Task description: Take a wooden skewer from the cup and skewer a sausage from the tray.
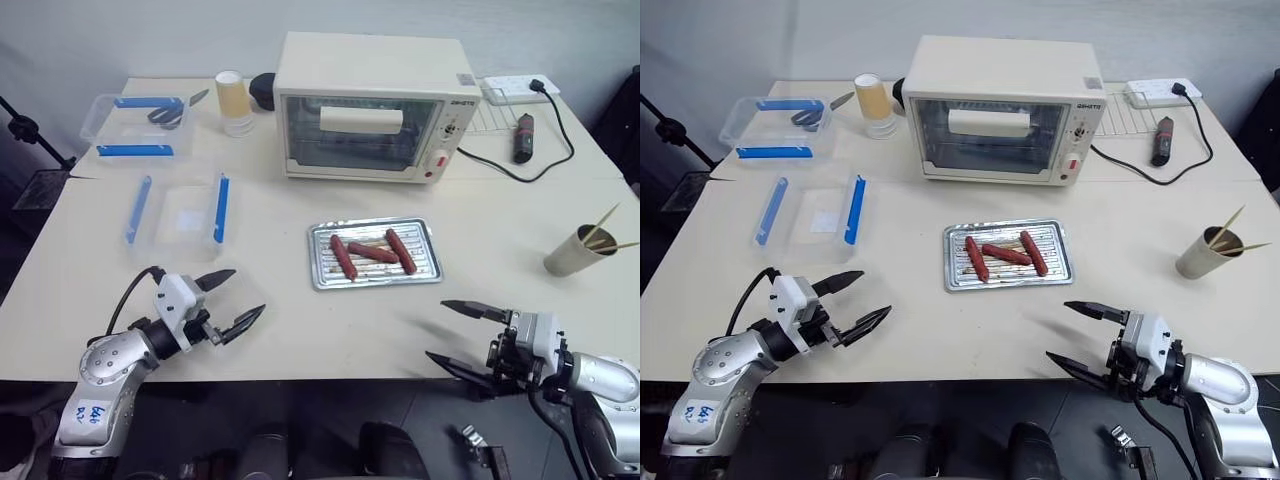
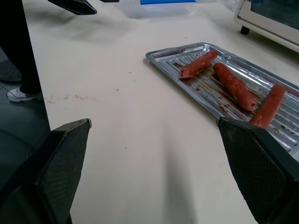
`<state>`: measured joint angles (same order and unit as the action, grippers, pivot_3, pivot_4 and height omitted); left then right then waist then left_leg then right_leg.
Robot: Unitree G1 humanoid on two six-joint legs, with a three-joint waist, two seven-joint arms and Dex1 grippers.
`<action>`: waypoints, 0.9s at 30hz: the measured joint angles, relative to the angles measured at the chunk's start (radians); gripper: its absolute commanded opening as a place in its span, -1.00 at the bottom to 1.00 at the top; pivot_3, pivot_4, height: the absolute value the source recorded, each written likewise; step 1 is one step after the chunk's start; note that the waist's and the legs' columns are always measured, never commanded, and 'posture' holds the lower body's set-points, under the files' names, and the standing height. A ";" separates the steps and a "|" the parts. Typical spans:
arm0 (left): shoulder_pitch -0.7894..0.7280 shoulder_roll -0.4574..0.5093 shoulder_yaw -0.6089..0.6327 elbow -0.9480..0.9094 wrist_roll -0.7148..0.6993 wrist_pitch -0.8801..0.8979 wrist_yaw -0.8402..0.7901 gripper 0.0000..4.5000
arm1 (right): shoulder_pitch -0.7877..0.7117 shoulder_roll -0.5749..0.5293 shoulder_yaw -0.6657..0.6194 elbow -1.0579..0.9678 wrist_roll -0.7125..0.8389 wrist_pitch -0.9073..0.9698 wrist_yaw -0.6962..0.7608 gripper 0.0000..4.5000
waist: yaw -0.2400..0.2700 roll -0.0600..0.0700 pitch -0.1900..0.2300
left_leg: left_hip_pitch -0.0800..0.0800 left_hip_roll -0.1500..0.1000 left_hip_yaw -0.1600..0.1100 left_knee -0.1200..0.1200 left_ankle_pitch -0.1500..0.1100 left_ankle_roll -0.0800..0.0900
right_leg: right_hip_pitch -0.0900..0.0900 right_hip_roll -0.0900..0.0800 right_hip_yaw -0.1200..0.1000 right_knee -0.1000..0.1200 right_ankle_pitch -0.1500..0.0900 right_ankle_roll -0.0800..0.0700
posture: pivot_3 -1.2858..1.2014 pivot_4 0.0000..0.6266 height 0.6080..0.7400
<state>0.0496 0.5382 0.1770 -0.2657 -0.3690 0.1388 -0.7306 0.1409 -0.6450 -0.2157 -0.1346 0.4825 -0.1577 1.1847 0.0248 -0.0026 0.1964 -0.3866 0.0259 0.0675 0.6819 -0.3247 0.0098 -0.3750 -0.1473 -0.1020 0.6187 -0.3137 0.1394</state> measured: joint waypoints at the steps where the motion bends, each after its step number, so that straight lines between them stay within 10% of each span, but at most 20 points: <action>1: 0.001 0.000 0.000 0.000 0.001 0.000 0.001 0.98 | 0.002 0.000 0.000 0.000 0.000 0.000 -0.001 1.00 | 0.000 0.000 0.000 | 0.000 0.000 0.000 0.000 0.000 0.000 | 0.000 0.000 0.000 0.000 0.000 0.000 | 0.03 -0.52 1.00; 9: -0.007 0.011 -0.036 -0.032 -0.080 0.017 -0.110 0.98 | 0.050 -0.012 -0.053 -0.035 0.028 0.033 -0.045 1.00 | 0.002 0.000 0.000 | 0.000 0.000 0.000 0.000 0.000 0.000 | 0.000 0.000 0.000 0.000 0.000 0.000 | 0.03 -0.52 1.00; 18: -0.101 0.070 -0.158 -0.055 -0.144 0.098 -0.287 0.98 | 0.215 -0.149 -0.516 0.129 0.047 0.025 -0.085 1.00 | 0.000 0.001 0.000 | 0.000 -0.006 0.000 -0.001 0.000 0.000 | 0.001 -0.001 0.001 -0.001 0.000 0.000 | 0.03 -0.52 1.00; 27: -0.217 -0.057 -0.197 -0.068 -0.185 0.131 -0.249 0.98 | 0.139 -0.434 -0.642 0.465 0.013 0.031 0.050 1.00 | -0.018 0.006 -0.002 | 0.002 -0.007 0.001 -0.001 0.001 0.001 | 0.002 -0.002 0.001 -0.004 0.000 0.000 | 0.03 -0.52 1.00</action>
<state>-0.1678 0.4815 -0.0201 -0.3341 -0.5538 0.2700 -0.9800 0.2797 -1.0791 -0.8579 0.3304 0.4958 -0.1268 1.2348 0.0073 0.0031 0.1940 -0.3850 0.0192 0.0687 0.6814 -0.3240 0.0109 -0.3731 -0.1488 -0.1005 0.6145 -0.3135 0.1397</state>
